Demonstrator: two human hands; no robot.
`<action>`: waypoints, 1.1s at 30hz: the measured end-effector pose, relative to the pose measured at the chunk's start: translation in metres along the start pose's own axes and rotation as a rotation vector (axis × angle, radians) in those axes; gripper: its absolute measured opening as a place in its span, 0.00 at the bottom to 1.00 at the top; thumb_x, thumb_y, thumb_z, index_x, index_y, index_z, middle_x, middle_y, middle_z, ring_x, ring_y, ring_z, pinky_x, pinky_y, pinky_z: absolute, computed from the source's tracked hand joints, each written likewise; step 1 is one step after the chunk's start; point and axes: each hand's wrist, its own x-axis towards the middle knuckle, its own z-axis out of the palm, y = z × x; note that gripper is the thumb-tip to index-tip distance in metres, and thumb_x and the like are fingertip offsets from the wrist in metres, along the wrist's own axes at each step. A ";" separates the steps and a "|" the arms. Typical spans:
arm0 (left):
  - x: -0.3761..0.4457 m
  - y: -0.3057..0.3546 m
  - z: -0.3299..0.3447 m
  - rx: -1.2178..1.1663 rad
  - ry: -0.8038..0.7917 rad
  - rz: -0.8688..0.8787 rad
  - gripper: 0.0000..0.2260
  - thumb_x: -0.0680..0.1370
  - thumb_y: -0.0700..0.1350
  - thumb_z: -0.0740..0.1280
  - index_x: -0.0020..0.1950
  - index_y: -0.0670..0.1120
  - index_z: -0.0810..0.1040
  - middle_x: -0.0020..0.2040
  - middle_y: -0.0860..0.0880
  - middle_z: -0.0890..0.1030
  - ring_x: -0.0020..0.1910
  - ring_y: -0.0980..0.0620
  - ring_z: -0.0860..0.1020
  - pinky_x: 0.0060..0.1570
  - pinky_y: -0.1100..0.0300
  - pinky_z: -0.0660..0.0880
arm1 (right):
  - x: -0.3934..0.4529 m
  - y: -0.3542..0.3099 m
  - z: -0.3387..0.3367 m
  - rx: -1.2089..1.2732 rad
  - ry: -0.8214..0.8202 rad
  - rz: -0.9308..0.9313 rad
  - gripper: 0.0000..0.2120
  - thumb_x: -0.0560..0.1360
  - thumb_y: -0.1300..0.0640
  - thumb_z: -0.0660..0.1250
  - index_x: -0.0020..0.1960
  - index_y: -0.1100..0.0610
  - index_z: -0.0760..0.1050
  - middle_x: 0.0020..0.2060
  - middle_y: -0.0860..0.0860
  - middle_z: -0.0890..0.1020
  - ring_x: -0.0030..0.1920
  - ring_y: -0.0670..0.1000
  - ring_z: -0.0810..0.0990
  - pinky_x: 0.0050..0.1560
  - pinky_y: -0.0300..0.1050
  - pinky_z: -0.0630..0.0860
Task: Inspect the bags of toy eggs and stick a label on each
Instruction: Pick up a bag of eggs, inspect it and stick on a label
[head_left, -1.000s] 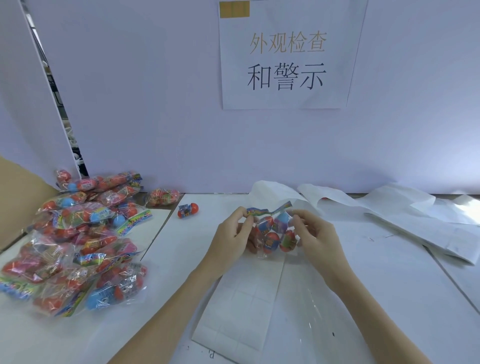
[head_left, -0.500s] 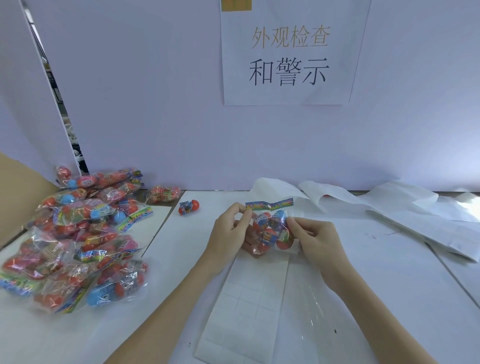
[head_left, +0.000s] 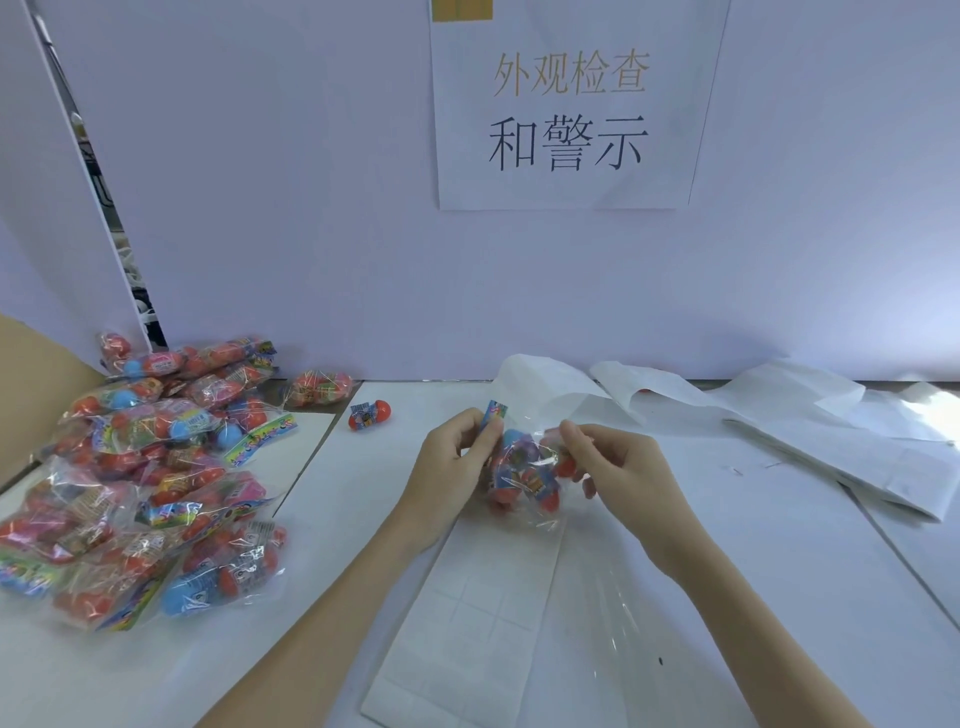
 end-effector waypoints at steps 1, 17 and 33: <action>0.000 0.000 0.000 0.006 0.018 -0.012 0.17 0.86 0.47 0.63 0.39 0.44 0.71 0.33 0.52 0.72 0.33 0.54 0.69 0.36 0.58 0.67 | 0.000 0.000 -0.001 -0.004 0.011 0.015 0.12 0.83 0.50 0.68 0.48 0.53 0.88 0.32 0.44 0.84 0.32 0.40 0.76 0.35 0.32 0.73; -0.007 0.009 0.001 0.143 0.358 0.162 0.10 0.82 0.58 0.53 0.48 0.53 0.68 0.35 0.56 0.78 0.33 0.61 0.81 0.26 0.69 0.73 | -0.006 -0.007 -0.004 0.023 -0.110 0.177 0.19 0.79 0.39 0.69 0.45 0.54 0.86 0.35 0.45 0.83 0.31 0.46 0.75 0.33 0.36 0.72; 0.002 0.014 -0.022 0.225 0.242 0.162 0.10 0.88 0.51 0.56 0.49 0.50 0.72 0.23 0.53 0.71 0.21 0.56 0.72 0.23 0.65 0.69 | -0.007 -0.012 -0.001 -0.118 -0.212 0.000 0.10 0.82 0.58 0.69 0.42 0.59 0.81 0.30 0.42 0.81 0.30 0.40 0.75 0.36 0.30 0.70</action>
